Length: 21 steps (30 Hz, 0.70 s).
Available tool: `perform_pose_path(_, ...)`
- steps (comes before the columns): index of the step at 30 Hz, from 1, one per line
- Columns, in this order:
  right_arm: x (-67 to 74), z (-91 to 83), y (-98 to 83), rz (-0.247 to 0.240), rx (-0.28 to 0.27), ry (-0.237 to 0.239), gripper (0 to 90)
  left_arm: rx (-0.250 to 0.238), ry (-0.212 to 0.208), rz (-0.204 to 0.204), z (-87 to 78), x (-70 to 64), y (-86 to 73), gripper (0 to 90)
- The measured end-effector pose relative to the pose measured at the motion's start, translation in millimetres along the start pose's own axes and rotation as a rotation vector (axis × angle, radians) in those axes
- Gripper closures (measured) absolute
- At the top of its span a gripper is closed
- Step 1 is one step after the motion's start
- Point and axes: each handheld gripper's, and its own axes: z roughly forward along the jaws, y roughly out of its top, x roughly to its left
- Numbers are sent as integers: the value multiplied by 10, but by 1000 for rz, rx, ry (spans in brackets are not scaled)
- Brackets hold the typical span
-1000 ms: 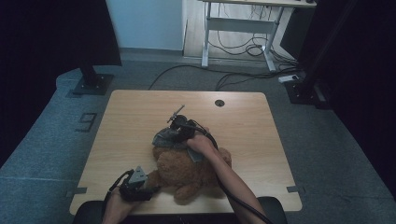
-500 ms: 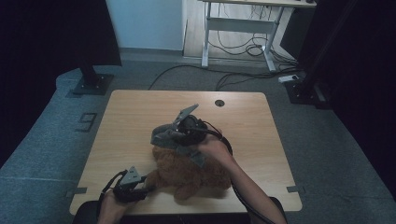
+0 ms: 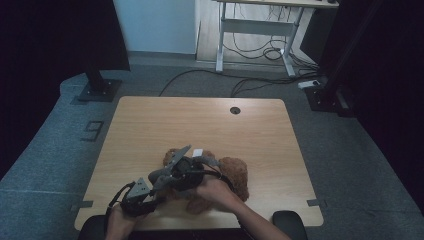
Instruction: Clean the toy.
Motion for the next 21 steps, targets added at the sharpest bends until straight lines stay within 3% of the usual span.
perform_pose_path(7,163,304,-130,-14,43,-27,695,-4,-14,-19,-8,17,0,645)
perform_pose_path(21,277,532,-529,9,63,-25,704,-6,-45,-46,-7,40,-10,657)
